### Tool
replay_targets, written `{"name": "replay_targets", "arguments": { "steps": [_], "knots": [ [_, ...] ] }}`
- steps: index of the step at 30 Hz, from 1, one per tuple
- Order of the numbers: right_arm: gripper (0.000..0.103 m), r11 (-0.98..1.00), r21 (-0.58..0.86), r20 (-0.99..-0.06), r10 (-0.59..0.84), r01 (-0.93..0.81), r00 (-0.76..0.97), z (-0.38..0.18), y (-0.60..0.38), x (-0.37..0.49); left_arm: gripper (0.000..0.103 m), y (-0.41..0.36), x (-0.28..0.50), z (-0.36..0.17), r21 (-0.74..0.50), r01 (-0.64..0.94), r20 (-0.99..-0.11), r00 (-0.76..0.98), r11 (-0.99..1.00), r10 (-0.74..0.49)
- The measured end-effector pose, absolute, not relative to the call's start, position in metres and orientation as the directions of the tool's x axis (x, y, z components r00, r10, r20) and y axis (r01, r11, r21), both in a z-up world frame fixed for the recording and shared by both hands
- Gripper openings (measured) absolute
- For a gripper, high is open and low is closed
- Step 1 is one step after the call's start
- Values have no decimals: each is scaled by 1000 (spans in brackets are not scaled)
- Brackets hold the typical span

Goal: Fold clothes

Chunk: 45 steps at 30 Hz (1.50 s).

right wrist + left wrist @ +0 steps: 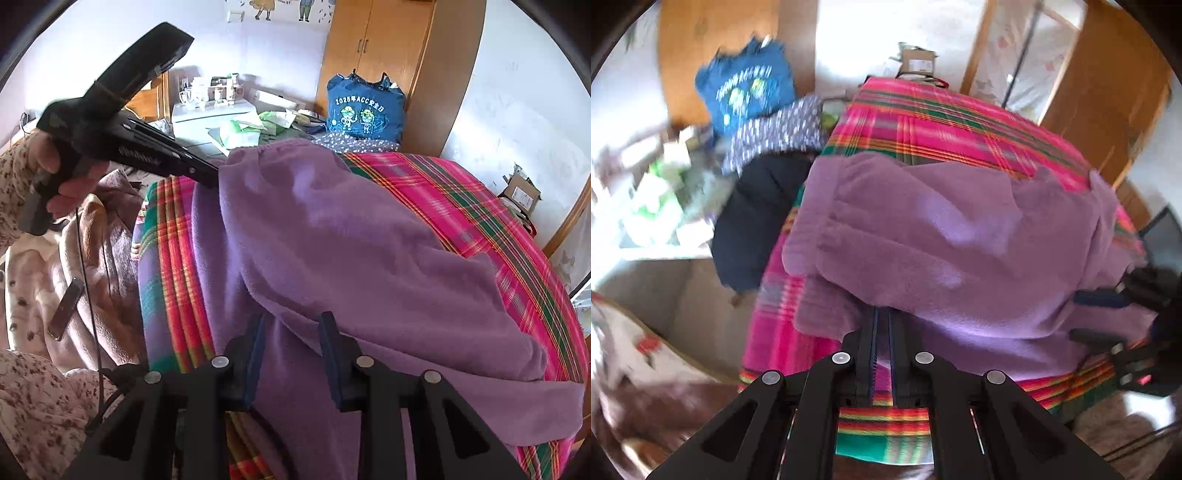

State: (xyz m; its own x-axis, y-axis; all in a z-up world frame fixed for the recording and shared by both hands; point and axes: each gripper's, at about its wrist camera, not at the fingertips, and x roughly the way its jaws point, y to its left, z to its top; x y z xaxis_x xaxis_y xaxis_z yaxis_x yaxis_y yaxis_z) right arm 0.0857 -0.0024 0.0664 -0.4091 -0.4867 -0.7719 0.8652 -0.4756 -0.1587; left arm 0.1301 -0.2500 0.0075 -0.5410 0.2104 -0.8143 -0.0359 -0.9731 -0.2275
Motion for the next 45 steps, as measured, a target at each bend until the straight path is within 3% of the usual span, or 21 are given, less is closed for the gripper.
{"name": "replay_targets", "arguments": {
  "steps": [2,4,11,19,21,25,41,44,45],
  "knots": [
    [30,-470,-190,-769,-475,862,-428,64,-3,87,13,-258,128,9,-302,-10,-797,-546,-953,258],
    [30,-455,-225,-766,-465,862,-445,62,-7,90,23,-265,127,10,-378,11,-776,-549,-926,311],
    [30,-434,-251,-772,-450,865,-450,57,-7,91,26,-282,110,2,-550,117,-734,-539,-827,412],
    [4,-486,-198,-761,-472,851,-446,67,3,77,32,-293,118,1,-657,161,-670,-573,-736,472],
    [3,-486,-194,-760,-475,852,-444,69,3,77,39,-297,121,2,-680,180,-650,-596,-711,471],
    [3,-481,-191,-748,-493,856,-444,73,7,81,42,-302,119,0,-719,206,-624,-612,-664,486],
    [2,-470,-200,-705,-540,860,-460,84,21,97,42,-309,95,-13,-754,335,-629,-617,-565,473],
    [2,-463,-211,-714,-529,861,-460,78,19,97,38,-308,91,-12,-748,351,-636,-622,-563,457],
    [2,-461,-215,-717,-524,861,-459,76,18,98,30,-309,90,-12,-748,356,-637,-624,-561,453]
  ]
}}
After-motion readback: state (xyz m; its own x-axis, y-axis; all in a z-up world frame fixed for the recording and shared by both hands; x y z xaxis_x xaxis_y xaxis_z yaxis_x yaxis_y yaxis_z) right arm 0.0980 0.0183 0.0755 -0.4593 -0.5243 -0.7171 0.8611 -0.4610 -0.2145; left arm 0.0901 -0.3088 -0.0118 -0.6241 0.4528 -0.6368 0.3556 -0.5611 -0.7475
